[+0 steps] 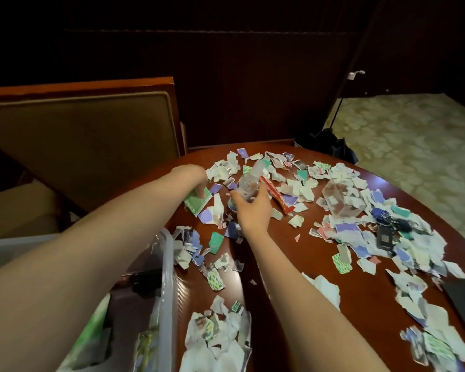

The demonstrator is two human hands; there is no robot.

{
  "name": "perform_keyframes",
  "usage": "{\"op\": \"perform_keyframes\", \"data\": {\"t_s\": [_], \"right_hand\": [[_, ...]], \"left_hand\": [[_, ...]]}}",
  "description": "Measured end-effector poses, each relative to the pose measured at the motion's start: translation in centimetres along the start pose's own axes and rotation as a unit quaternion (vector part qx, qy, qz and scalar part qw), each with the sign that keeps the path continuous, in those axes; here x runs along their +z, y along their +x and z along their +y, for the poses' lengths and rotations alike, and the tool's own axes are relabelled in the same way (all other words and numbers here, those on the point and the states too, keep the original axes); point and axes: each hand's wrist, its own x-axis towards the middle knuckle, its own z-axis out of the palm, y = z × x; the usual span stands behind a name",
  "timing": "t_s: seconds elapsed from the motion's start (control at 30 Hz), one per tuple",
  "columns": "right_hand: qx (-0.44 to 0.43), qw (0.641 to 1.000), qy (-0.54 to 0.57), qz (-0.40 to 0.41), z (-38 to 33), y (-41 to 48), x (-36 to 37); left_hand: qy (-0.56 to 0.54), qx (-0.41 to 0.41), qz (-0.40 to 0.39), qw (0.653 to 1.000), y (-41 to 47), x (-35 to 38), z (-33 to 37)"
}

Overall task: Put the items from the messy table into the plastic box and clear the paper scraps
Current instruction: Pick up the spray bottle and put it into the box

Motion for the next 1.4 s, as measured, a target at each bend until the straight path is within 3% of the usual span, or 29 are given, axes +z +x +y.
{"op": "perform_keyframes", "data": {"t_s": [0.27, 0.67, 0.87, 1.0, 1.2, 1.3, 1.4], "right_hand": [[-0.042, 0.999, 0.004, 0.001, -3.3, -2.2, -2.0], [-0.097, 0.995, 0.024, -0.03, -10.4, -9.8, -3.0], [-0.14, 0.986, 0.056, -0.071, -13.6, -14.3, -2.2], [-0.173, 0.975, 0.042, -0.135, -14.3, -17.2, -1.3], [-0.151, 0.946, -0.081, -0.275, -13.1, -19.7, 0.8], [-0.151, 0.923, -0.184, -0.304, -12.0, -20.3, 1.9], [-0.148, 0.9, -0.269, -0.308, -10.9, -20.6, 3.0]], "left_hand": [[-0.197, 0.028, 0.05, 0.979, -3.5, -0.8, -3.7], [-0.44, 0.086, 0.122, 0.885, -13.6, -0.3, -13.4], [-0.454, 0.111, 0.143, 0.872, -18.5, 3.3, -18.0], [-0.435, 0.113, 0.126, 0.884, -20.1, 6.9, -20.4], [-0.424, 0.094, 0.1, 0.895, -20.4, 11.7, -22.6], [-0.387, 0.077, 0.107, 0.913, -20.6, 13.3, -22.7], [-0.347, 0.082, 0.067, 0.932, -20.6, 14.6, -22.8]]}}
